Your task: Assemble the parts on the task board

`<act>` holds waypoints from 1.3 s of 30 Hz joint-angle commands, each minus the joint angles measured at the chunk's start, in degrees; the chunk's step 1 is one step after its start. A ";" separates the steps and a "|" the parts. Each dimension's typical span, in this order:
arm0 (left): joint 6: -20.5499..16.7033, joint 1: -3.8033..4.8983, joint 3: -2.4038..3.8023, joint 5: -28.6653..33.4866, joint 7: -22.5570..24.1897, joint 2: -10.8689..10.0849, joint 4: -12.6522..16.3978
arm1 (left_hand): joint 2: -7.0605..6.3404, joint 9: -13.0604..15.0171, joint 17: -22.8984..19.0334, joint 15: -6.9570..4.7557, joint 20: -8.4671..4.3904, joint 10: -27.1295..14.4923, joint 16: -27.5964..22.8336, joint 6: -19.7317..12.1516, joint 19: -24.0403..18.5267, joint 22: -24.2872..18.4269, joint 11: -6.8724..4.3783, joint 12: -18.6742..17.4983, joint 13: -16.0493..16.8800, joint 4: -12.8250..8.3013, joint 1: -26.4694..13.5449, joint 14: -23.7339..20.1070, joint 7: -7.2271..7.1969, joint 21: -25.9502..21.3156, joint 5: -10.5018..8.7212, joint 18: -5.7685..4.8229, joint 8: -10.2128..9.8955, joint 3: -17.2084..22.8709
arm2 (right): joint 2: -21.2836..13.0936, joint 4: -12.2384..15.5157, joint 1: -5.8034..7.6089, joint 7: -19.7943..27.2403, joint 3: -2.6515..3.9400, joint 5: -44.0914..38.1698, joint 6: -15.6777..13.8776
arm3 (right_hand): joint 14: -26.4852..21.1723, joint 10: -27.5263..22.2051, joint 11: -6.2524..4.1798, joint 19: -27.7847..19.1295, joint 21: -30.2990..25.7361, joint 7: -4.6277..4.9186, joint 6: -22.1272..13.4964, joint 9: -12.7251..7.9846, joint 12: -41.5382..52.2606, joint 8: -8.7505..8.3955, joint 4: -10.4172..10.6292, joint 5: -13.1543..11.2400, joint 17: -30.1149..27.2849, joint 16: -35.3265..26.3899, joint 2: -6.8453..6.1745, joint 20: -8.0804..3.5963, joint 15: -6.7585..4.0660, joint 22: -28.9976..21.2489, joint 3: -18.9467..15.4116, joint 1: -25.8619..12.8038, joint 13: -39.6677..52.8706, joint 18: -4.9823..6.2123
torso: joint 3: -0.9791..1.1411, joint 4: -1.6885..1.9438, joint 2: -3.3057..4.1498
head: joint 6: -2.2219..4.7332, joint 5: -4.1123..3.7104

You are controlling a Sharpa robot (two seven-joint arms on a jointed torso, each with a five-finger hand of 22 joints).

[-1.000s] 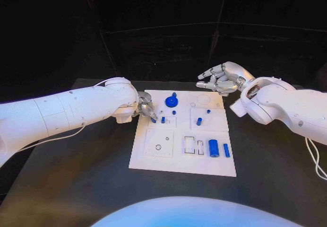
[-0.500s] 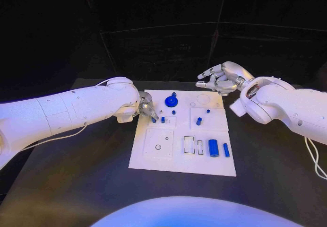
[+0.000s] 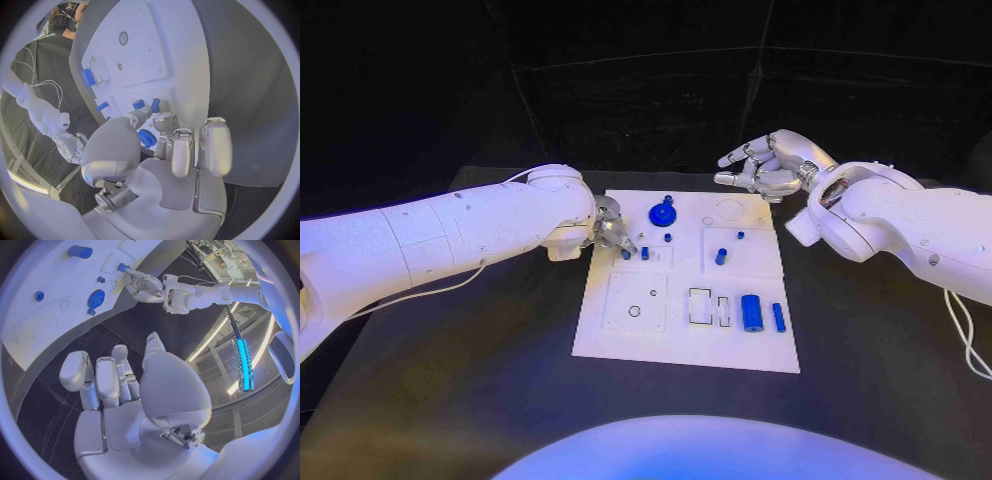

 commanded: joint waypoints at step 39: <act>-25.84 0.08 -0.05 7.51 35.57 0.75 -1.63 | -0.02 -14.43 -29.47 6.62 6.20 -27.81 -36.28 -11.32 -18.14 -41.43 8.64 -30.02 -31.30 -2.12 23.64 -16.85 8.59 -44.26 -0.07 6.94 -12.94 -13.56 | 0.41 -0.48 0.10 0.38 0.03 0.05 0.24 | 0.14 -0.35 -0.03 -0.29 -0.28 -0.10 -0.52 0.01 0.08 0.30 0.05 0.31 -0.05 -0.24 0.52 -0.05 0.05 -0.16 -0.20 -0.11 -0.25 0.74 | 0.02 -0.02 0.04 | 0.86 -0.63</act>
